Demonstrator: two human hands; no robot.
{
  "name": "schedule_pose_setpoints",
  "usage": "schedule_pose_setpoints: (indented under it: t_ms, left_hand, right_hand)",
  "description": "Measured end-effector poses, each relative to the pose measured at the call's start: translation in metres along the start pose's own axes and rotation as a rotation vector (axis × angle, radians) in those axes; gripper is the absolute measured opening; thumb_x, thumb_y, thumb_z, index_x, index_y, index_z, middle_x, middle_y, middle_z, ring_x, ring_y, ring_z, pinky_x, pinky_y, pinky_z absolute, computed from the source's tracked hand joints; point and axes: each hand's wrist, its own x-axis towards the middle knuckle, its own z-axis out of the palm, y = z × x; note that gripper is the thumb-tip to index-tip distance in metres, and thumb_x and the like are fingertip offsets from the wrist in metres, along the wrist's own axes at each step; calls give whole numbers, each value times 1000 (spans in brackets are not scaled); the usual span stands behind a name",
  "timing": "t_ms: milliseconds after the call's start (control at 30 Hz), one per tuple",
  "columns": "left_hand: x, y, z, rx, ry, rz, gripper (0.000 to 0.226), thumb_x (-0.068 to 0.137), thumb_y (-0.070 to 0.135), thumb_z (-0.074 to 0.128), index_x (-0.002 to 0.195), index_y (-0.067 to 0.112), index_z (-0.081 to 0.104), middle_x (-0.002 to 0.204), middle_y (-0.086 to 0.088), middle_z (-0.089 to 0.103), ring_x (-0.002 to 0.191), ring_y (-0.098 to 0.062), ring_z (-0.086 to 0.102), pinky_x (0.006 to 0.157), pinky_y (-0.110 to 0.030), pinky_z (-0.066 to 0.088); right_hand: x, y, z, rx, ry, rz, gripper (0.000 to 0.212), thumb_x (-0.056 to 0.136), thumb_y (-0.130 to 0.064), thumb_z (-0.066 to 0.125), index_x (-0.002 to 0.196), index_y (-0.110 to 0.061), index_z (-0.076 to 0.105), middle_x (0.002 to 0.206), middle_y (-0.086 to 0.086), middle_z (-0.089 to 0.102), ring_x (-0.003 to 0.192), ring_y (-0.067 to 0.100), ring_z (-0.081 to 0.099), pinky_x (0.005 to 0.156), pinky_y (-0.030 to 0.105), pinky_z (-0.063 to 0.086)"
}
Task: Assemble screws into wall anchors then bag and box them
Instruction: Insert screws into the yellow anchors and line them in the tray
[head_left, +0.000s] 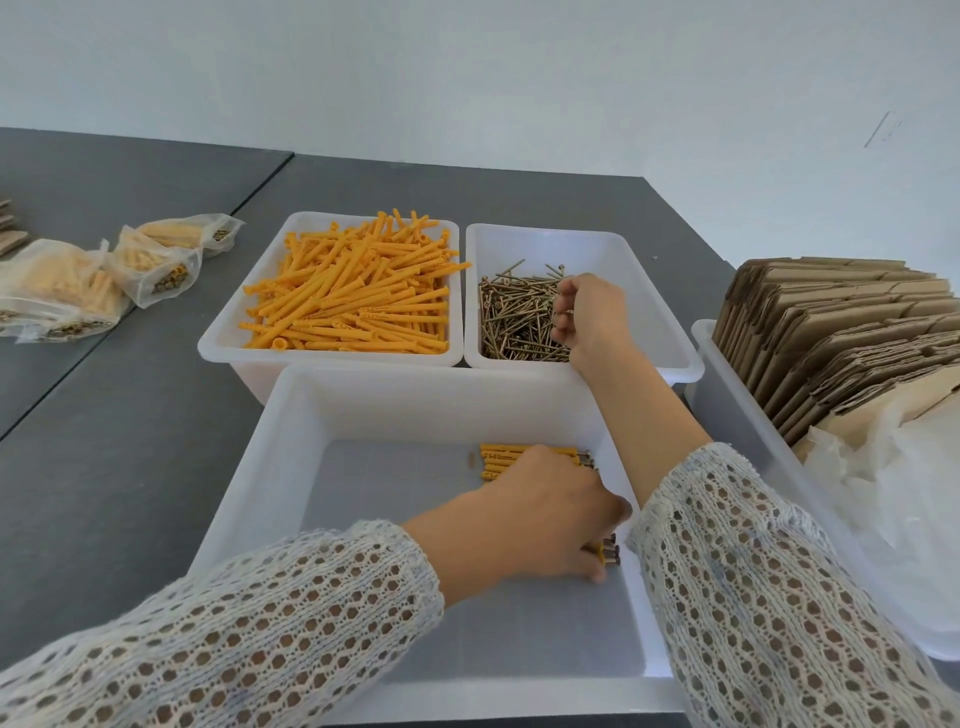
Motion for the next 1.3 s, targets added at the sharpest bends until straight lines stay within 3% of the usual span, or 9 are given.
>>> schedule_pose_setpoints:
  t_ms: [300, 467, 533, 633, 733, 833, 933, 1100, 1300]
  left_hand:
    - [3, -4, 5, -16, 21, -25, 45, 88, 59, 61, 74, 20, 44, 59, 5, 42, 55, -18, 42, 50, -27, 27]
    - [6, -19, -12, -66, 123, -136, 41, 94, 56, 52, 71, 22, 47, 64, 3, 52, 56, -20, 44, 53, -28, 31]
    - [3, -34, -25, -65, 216, -174, 39, 97, 50, 50, 69, 25, 43, 63, 7, 49, 58, -17, 47, 54, -29, 32]
    - [-9, -56, -42, -95, 485, -204, 35, 98, 39, 53, 67, 25, 46, 58, 10, 47, 53, -10, 46, 49, -26, 36]
    - [-18, -78, -48, -76, 712, -293, 32, 98, 31, 55, 68, 24, 50, 58, 11, 47, 52, -8, 45, 48, -26, 38]
    - [-26, -100, -48, -21, 794, -459, 25, 98, 28, 52, 74, 22, 58, 65, 10, 54, 63, -10, 49, 50, -31, 41]
    - [-35, -119, -41, 26, 779, -656, 18, 98, 28, 48, 86, 23, 61, 82, 11, 59, 83, -15, 52, 54, -30, 42]
    - [-35, -135, -27, 50, 504, -1013, 34, 97, 40, 48, 123, 21, 57, 131, -6, 49, 121, -31, 44, 93, -45, 39]
    - [-36, -138, -26, -28, 354, -1084, 41, 95, 40, 47, 134, 28, 54, 138, -5, 46, 130, -34, 33, 101, -48, 32]
  right_hand:
    - [-1, 2, 1, -79, -3, -45, 29, 90, -1, 33, 77, -10, 56, 54, 1, 50, 38, 11, 38, 41, 20, 35]
    - [2, 13, 2, -537, -31, -267, 22, 92, -8, 40, 83, -4, 60, 74, 11, 48, 67, 21, 42, 62, 35, 42]
    - [2, 15, 1, -662, -73, -322, 22, 91, -10, 46, 81, 1, 61, 72, 11, 48, 69, 20, 42, 65, 35, 43]
    - [0, 14, 3, -788, -105, -398, 20, 88, -7, 49, 68, -10, 50, 65, 8, 46, 65, 18, 40, 66, 32, 42]
    - [-2, 14, 8, -1067, -122, -410, 13, 85, -7, 49, 78, -10, 59, 78, 12, 55, 76, 21, 44, 70, 35, 43]
    - [-7, 19, 12, -1328, -114, -338, 11, 87, -24, 49, 91, -14, 52, 96, 14, 50, 90, 30, 46, 83, 36, 41]
    - [-11, 18, 11, -1405, -135, -251, 21, 92, -30, 44, 87, -11, 51, 95, 8, 56, 89, 29, 54, 86, 39, 45]
    - [-14, 15, 13, -1384, -201, -203, 23, 94, -24, 43, 73, -13, 45, 78, 4, 50, 80, 26, 50, 83, 39, 46]
    - [-15, 13, 14, -1379, -224, -180, 21, 89, -13, 43, 68, -13, 41, 69, 2, 44, 69, 22, 43, 71, 35, 38]
